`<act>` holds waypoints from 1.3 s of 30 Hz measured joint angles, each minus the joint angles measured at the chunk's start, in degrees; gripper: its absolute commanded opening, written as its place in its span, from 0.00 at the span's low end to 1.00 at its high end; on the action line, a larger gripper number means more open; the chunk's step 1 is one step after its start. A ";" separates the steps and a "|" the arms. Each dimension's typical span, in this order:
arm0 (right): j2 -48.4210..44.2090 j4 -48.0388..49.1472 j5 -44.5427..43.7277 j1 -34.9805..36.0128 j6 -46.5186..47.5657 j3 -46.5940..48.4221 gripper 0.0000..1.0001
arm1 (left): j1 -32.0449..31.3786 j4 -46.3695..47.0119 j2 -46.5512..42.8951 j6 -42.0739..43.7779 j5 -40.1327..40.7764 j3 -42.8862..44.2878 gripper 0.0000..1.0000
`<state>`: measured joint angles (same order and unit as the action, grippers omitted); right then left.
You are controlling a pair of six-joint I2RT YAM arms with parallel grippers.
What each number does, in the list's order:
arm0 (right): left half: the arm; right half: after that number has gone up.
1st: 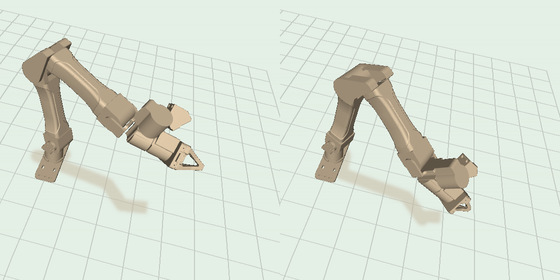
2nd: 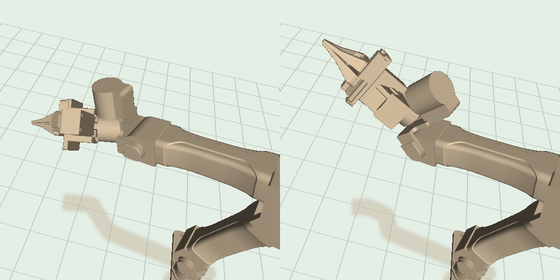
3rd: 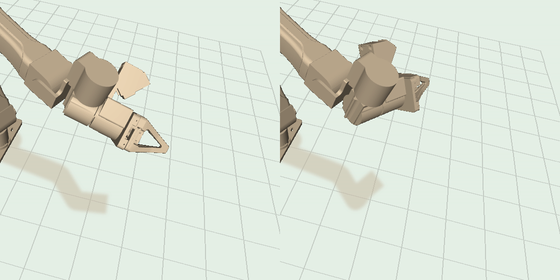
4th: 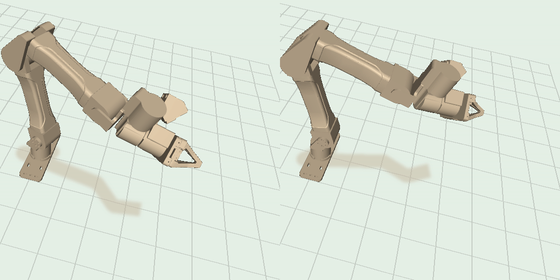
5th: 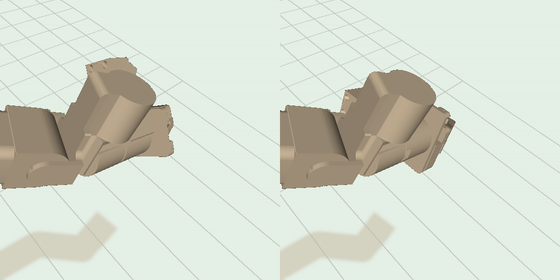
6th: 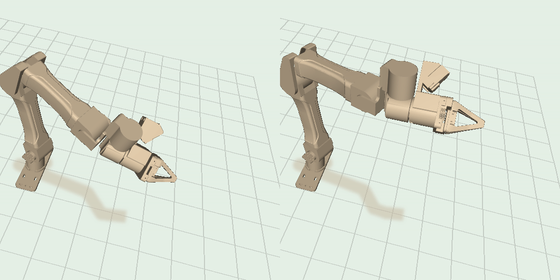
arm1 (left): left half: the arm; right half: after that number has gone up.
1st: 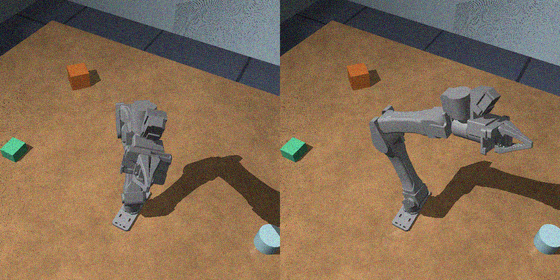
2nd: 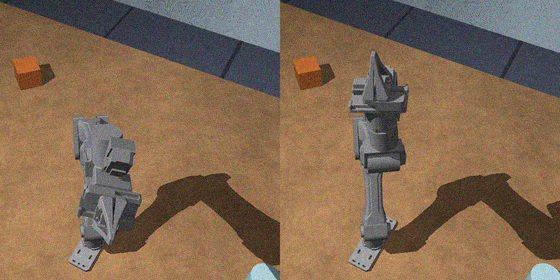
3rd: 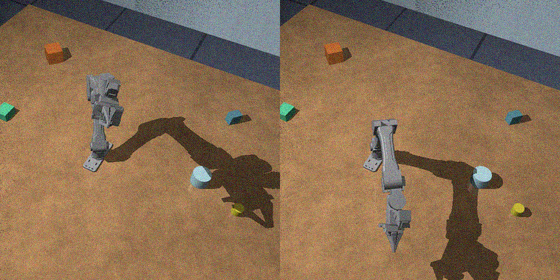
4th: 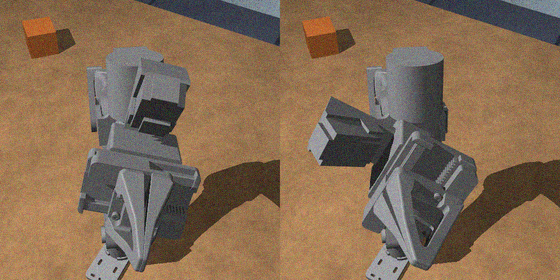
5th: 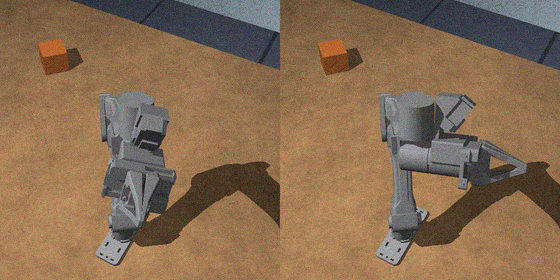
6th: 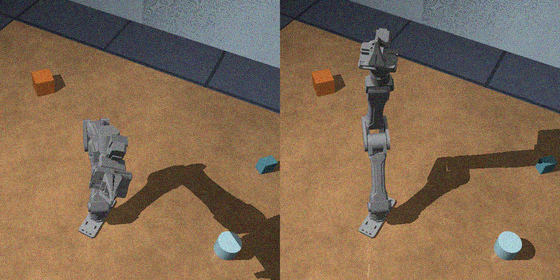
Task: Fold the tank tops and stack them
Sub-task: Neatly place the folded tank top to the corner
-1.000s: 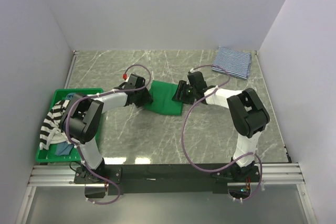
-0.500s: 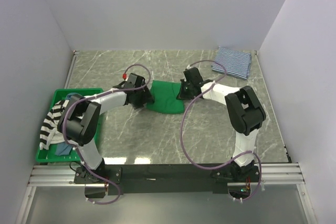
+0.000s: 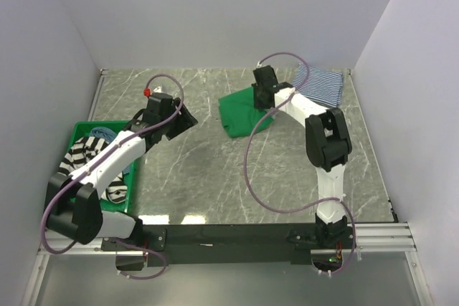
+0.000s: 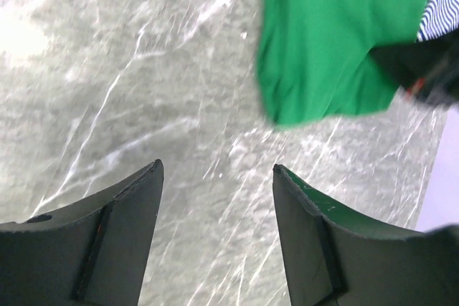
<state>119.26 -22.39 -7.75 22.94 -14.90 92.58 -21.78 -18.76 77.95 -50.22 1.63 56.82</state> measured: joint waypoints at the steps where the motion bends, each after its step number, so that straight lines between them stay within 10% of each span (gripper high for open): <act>1: 1.03 -0.87 -0.96 -0.59 1.14 1.62 0.00 | -0.04 -0.04 -1.03 0.11 -0.13 -0.79 0.67; 16: 19.06 -11.30 -19.04 -9.51 17.75 37.77 0.00 | -0.04 -3.41 -7.02 4.24 -3.98 -5.05 0.67; 39: 19.23 -10.21 -22.69 -15.87 22.64 40.61 0.00 | -0.02 -3.13 -2.19 6.67 -8.02 -3.28 0.67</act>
<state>138.50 -32.60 -30.44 7.07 7.75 133.19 -21.80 -21.89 75.77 -43.55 -6.39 53.54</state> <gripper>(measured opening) 0.111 0.668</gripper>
